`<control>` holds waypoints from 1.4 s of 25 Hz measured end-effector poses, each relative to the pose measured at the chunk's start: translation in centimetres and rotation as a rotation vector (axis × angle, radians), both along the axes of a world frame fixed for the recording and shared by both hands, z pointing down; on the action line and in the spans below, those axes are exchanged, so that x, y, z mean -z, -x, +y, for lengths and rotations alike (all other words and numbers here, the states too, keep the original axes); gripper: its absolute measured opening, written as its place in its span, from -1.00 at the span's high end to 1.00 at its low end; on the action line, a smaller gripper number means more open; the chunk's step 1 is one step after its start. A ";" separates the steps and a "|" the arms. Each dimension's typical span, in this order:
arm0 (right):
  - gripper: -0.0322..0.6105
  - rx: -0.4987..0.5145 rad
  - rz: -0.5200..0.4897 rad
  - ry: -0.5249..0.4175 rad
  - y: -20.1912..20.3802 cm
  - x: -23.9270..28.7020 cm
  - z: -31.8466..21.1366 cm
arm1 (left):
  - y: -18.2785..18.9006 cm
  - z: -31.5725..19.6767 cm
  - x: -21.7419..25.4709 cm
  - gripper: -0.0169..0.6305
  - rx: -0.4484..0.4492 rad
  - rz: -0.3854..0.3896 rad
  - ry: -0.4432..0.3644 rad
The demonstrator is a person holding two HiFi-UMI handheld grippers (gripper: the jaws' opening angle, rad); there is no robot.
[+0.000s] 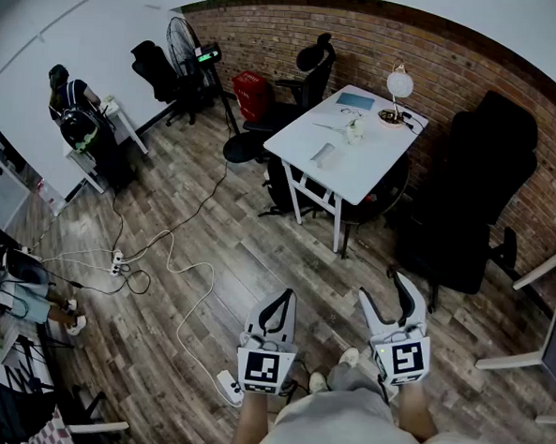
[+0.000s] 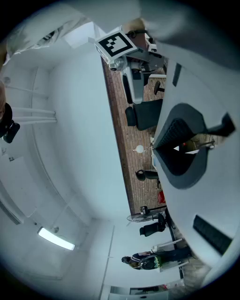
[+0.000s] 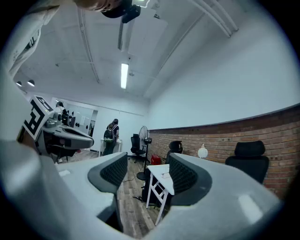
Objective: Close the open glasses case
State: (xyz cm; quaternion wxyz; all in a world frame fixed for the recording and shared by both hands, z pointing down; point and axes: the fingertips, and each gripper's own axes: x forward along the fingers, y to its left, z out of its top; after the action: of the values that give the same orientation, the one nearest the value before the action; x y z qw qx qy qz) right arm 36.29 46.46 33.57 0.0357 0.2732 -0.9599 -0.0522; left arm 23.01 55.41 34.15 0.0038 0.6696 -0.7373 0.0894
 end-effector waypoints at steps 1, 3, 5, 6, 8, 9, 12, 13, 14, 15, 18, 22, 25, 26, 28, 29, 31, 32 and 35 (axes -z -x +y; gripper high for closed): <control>0.03 -0.005 -0.003 0.003 0.2 0.0 0.3 | 0.1 0.3 0.0 0.94 -0.007 -0.001 -0.001; 0.03 -0.014 -0.012 0.010 0.5 -0.1 0.9 | 0.5 0.8 0.0 0.94 -0.016 -0.003 -0.005; 0.03 -0.019 -0.019 0.013 1.0 -0.1 1.3 | 1.0 1.0 -0.1 0.94 -0.022 -0.003 -0.008; 0.03 -0.020 -0.017 0.012 1.3 -0.1 1.4 | 1.3 1.0 -0.2 0.94 -0.024 -0.001 -0.009; 0.03 -0.017 -0.007 0.012 1.8 -0.3 1.5 | 1.5 0.9 -0.2 0.94 -0.032 0.005 -0.016; 0.03 -0.014 -0.004 0.012 2.0 -0.3 1.5 | 1.5 0.8 -0.1 0.94 -0.036 0.007 -0.025; 0.03 -0.006 0.003 0.011 2.6 -0.5 1.4 | 1.8 0.1 0.1 0.94 -0.050 0.002 -0.066; 0.03 -0.005 0.002 0.012 2.9 -0.5 1.3 | 2.0 -0.1 -0.1 0.94 -0.049 0.007 -0.061; 0.03 -0.003 -0.001 0.013 3.1 -0.5 1.2 | 2.2 -0.3 -0.4 0.94 -0.045 0.016 -0.050; 0.03 -0.002 -0.004 0.015 3.3 -0.6 1.0 | 2.3 -0.5 -0.6 0.94 -0.042 0.022 -0.042; 0.03 0.007 0.000 0.019 3.9 -0.8 0.3 | 2.7 -1.3 -0.8 0.94 -0.041 0.024 -0.042; 0.03 0.027 0.005 0.023 5.1 -1.1 -1.4 | 3.7 -2.9 -0.9 0.94 -0.027 0.021 -0.039; 0.03 0.042 0.002 0.027 6.0 -1.4 -3.0 | 4.6 -4.3 -1.3 0.94 -0.010 0.018 -0.037; 0.03 0.045 0.001 0.028 6.4 -1.5 -3.6 | 4.9 -4.8 -1.4 0.94 -0.005 0.017 -0.035; 0.03 0.053 0.001 0.031 7.3 -1.6 -5.0 | 5.7 -6.1 -1.5 0.94 0.004 0.018 -0.030; 0.03 0.059 0.001 0.032 7.7 -1.6 -5.8 | 6.0 -6.9 -1.5 0.94 0.007 0.019 -0.028; 0.03 0.069 0.003 0.031 8.4 -1.4 -7.4 | 6.5 -8.5 -1.2 0.94 0.012 0.016 -0.027; 0.03 0.073 0.004 0.030 8.8 -1.2 -8.2 | 6.8 -9.2 -1.1 0.94 0.014 0.015 -0.027; 0.03 0.085 0.002 0.026 10.0 -0.9 -10.3 | 7.8 -11.2 -0.7 0.94 0.023 0.011 -0.030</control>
State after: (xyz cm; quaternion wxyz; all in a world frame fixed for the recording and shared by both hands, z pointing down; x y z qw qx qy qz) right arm 26.33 36.16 34.44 0.0381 0.2318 -0.9711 -0.0414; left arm 15.26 44.16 34.88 -0.0011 0.6616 -0.7462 0.0745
